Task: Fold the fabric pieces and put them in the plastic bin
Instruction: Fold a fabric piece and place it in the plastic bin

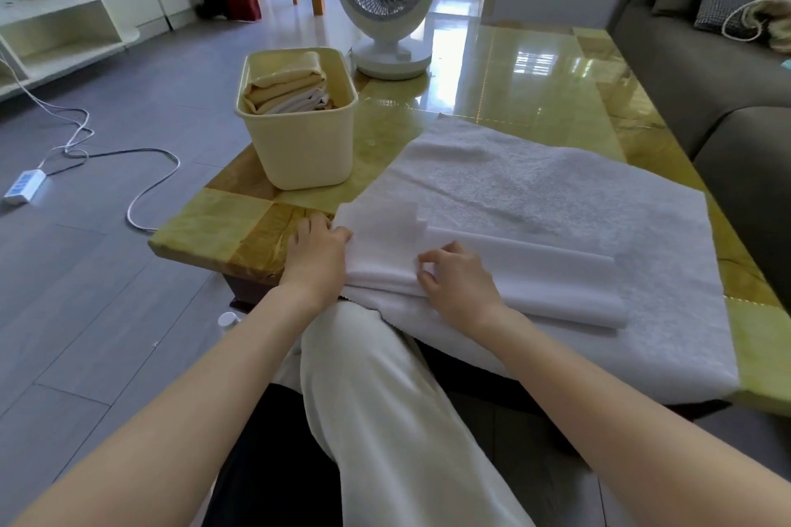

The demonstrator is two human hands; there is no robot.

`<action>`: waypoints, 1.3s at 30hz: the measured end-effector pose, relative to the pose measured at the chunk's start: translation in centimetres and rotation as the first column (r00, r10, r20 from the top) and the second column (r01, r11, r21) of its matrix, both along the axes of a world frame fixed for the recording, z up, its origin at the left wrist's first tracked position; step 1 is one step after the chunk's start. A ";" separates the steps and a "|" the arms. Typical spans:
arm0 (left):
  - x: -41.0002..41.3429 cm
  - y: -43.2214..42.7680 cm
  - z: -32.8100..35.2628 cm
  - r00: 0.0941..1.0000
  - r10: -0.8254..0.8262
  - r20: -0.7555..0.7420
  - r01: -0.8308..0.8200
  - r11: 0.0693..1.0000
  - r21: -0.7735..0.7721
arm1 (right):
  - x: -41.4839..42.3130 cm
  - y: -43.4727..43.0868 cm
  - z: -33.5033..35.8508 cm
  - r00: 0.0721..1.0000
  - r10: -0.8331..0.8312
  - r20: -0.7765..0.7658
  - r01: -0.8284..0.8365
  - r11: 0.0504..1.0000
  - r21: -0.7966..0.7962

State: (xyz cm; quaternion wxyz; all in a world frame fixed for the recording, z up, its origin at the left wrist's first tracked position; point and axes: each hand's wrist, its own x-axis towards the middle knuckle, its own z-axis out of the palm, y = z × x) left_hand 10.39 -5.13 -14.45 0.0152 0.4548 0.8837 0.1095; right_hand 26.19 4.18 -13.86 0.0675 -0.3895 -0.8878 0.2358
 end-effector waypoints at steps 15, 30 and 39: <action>12.1 10.1 0.3 0.887 -0.449 0.110 0.460 0.880 -0.114 | 12.5 8.4 0.9 0.963 -0.258 0.078 0.255 0.966 0.049; 12.0 15.7 1.5 0.949 -0.312 0.037 0.311 0.950 0.043 | 14.7 9.9 1.0 0.774 -0.604 -0.188 0.538 0.785 -0.308; 12.2 15.9 0.8 0.959 -0.249 0.135 0.243 0.968 0.059 | 14.7 10.1 0.9 0.832 -0.551 -0.061 0.513 0.806 -0.295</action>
